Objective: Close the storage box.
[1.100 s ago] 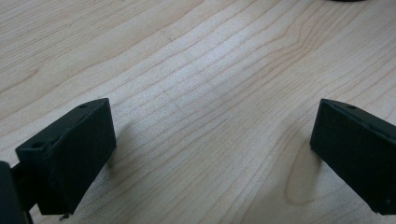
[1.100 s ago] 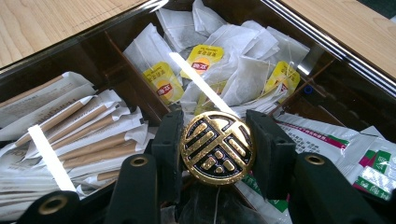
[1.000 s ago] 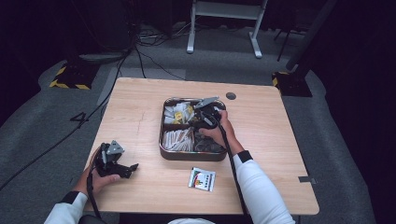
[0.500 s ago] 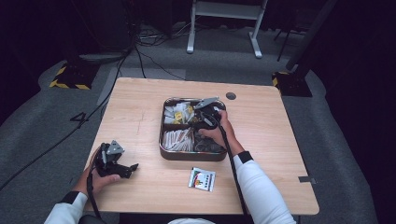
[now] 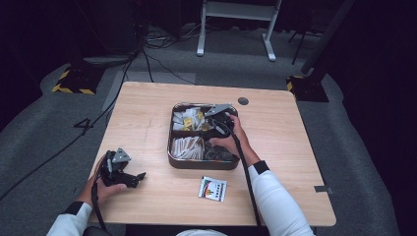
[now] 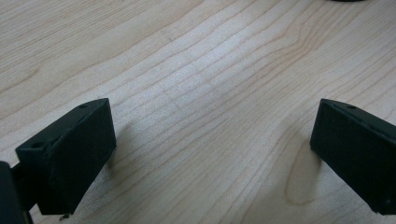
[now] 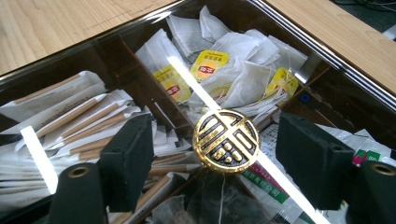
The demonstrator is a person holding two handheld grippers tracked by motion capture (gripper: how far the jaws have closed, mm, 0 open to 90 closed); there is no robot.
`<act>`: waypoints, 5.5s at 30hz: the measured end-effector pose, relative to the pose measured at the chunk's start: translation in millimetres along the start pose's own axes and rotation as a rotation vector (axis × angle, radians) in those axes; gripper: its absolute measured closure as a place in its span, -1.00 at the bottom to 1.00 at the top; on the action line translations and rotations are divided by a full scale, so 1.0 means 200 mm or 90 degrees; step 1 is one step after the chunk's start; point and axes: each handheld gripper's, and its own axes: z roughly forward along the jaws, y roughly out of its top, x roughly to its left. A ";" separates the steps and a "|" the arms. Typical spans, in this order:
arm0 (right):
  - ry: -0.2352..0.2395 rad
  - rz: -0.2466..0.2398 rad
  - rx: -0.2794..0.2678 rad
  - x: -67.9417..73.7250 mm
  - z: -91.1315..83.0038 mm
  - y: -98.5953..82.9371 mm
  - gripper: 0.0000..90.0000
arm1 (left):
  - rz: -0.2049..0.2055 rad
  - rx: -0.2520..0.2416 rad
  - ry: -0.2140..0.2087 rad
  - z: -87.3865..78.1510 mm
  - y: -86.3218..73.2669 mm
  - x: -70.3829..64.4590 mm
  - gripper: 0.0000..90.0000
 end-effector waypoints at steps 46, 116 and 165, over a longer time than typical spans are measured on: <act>-0.023 -0.067 -0.003 -0.05 -0.34 -0.29 -0.58 | 0.000 0.000 0.000 0.00 0.00 0.00 -0.99; -0.106 0.017 0.049 -0.19 -0.68 -1.01 -0.57 | 0.000 0.000 0.000 0.00 0.00 0.00 -0.99; -0.128 0.169 -0.014 -0.26 -0.81 -1.37 -0.64 | 0.001 0.001 -0.001 0.00 0.00 0.00 -0.99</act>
